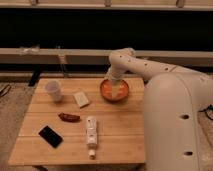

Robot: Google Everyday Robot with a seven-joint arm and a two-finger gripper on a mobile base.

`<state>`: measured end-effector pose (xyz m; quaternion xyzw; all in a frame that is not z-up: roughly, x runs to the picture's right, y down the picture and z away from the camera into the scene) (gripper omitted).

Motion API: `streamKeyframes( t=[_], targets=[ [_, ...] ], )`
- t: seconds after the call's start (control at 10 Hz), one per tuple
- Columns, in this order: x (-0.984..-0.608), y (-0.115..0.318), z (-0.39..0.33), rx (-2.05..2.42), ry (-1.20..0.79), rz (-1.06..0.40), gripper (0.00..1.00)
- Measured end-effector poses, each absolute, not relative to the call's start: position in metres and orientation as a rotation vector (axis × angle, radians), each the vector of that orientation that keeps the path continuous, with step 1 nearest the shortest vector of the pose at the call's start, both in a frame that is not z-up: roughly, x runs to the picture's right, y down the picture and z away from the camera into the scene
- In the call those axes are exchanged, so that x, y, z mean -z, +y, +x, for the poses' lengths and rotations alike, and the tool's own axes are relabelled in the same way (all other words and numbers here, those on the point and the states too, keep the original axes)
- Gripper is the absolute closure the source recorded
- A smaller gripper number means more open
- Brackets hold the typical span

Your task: Drag the ceramic bowl in a circle

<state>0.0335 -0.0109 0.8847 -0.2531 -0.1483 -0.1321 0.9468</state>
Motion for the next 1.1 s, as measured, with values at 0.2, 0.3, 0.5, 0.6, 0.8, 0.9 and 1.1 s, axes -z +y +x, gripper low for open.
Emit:
streamKeyframes(
  t=[0.2,0.3,0.5,0.6,0.8,0.9,1.1],
  targets=[
    [-0.8847,-0.0109,0.0335,0.269,-0.302,-0.515,0.20],
    [-0.8847,-0.0109,0.0335,0.269,-0.302,-0.515,0.20],
    [-0.8847,-0.0109,0.0335,0.269,-0.302,-0.515,0.20],
    [-0.8847,-0.0109,0.0335,0.269,-0.302,-0.515,0.20],
    [-0.8847,-0.0109,0.0335,0.269,-0.302,-0.515,0.20],
    [-0.8847,-0.0110,0.0335,0.269,-0.302,-0.515,0.20],
    [-0.8870,-0.0094,0.0349,0.254,-0.309,-0.522,0.20]
  ],
)
